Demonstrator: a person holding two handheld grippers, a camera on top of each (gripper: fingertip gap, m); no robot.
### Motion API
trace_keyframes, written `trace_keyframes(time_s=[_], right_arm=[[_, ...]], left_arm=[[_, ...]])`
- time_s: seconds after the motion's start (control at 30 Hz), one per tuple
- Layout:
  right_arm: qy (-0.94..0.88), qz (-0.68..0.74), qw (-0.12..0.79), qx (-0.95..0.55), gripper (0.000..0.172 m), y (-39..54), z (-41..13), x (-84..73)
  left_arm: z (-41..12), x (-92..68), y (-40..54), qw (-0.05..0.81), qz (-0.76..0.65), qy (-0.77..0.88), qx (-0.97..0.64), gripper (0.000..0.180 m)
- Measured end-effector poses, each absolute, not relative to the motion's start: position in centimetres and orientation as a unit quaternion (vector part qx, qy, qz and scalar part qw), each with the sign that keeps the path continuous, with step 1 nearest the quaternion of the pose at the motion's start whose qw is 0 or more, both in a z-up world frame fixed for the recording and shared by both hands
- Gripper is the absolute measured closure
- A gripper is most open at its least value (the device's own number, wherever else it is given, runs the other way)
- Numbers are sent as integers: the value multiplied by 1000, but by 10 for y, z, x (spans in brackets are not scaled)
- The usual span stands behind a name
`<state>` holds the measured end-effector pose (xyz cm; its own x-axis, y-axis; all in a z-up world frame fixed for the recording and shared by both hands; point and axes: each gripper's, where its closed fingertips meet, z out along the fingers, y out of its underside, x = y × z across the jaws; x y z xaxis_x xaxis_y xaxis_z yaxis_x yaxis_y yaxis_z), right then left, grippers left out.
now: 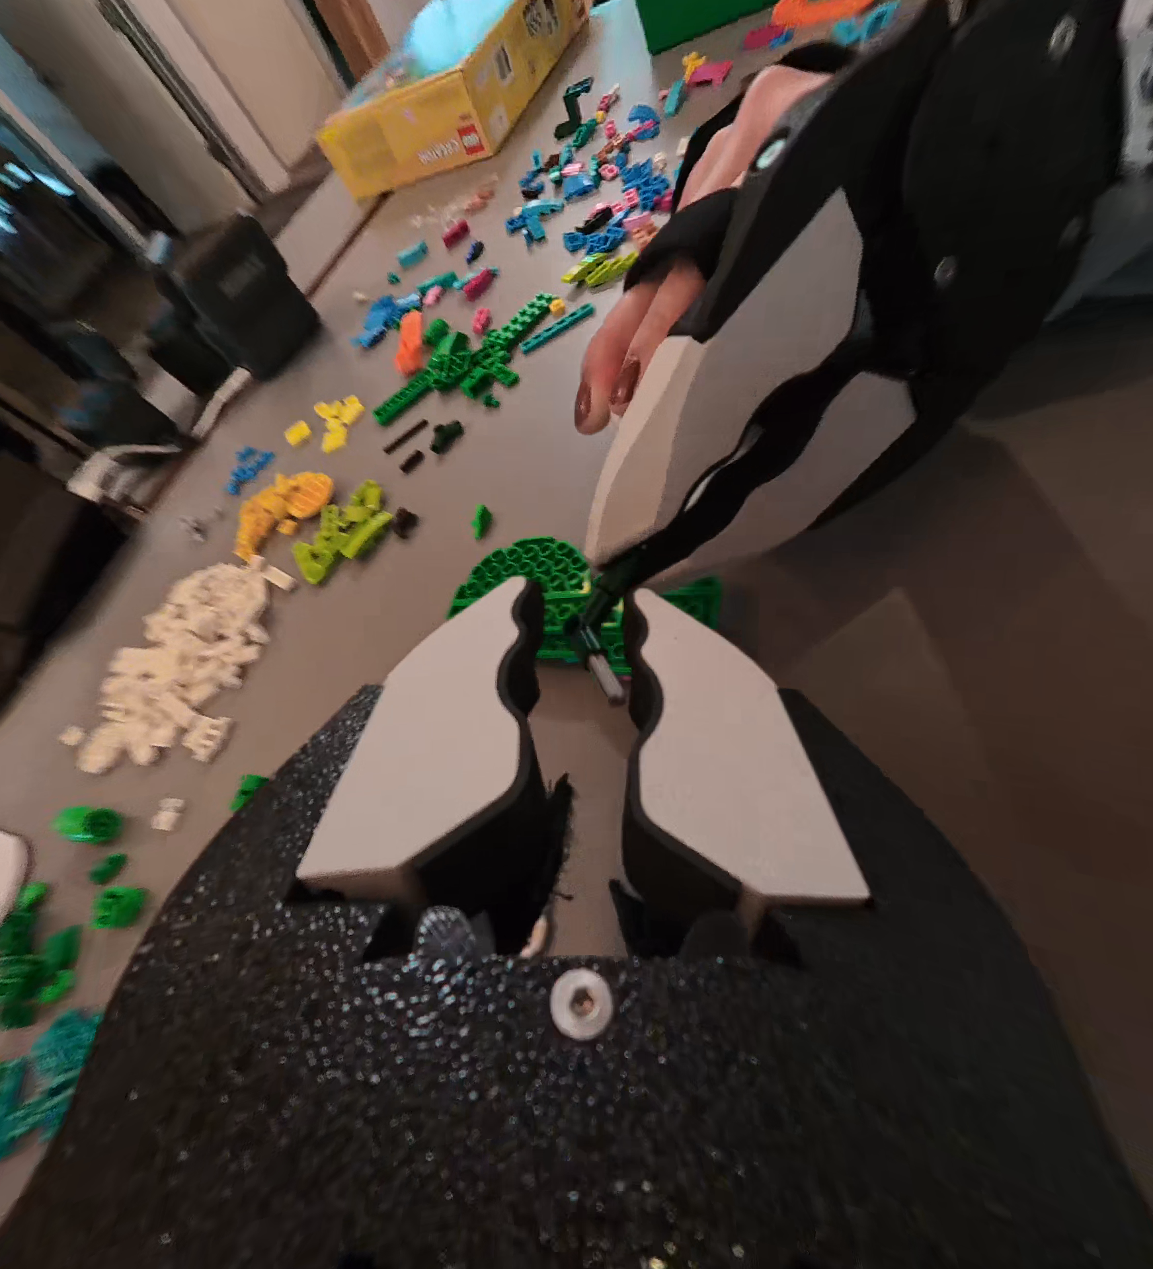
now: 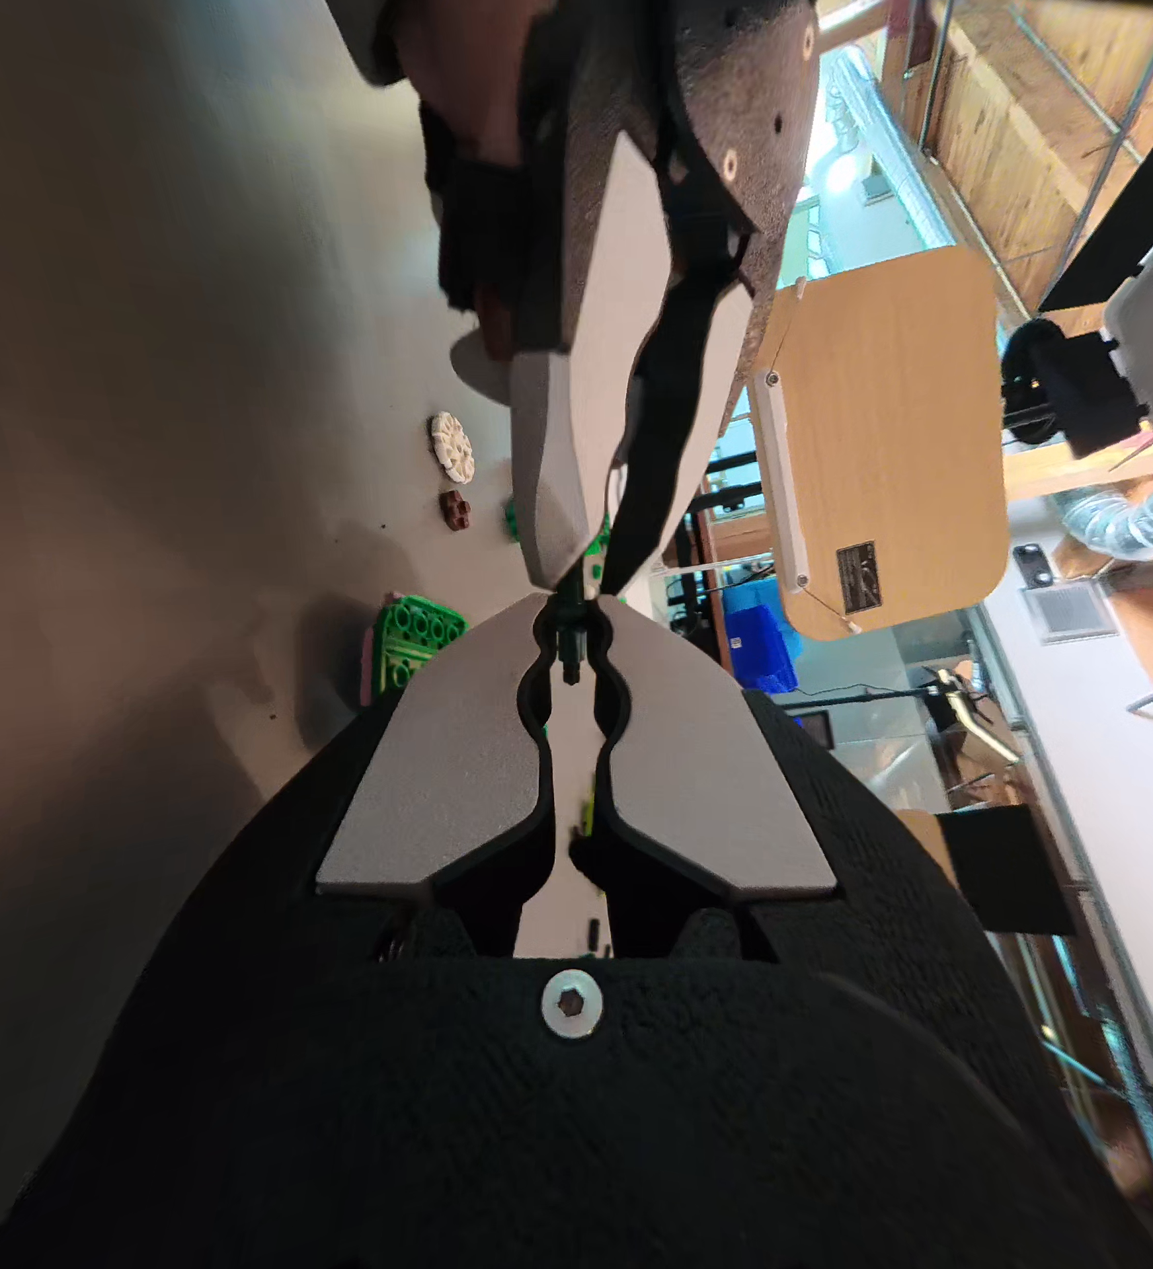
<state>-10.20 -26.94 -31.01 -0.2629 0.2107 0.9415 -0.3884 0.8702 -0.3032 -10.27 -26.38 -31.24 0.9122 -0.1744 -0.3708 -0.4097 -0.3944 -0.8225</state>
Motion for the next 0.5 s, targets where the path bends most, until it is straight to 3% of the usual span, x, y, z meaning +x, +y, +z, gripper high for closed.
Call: trace_keyframes(time_s=[0.03,0.23,0.5], right_arm=[[-759,249,600,53,165,-270,-311,-103],[-782,263,565,19,165,-269,-317,-104],[-796,317,514,-25,165,-268,-314,-101]], left_arm=[[-313,-103,-263,518,143,195,-821,160],[-318,-106,-262,469,277,280,-791,165],[-320,-122,-260,402,412,346,-741,156]])
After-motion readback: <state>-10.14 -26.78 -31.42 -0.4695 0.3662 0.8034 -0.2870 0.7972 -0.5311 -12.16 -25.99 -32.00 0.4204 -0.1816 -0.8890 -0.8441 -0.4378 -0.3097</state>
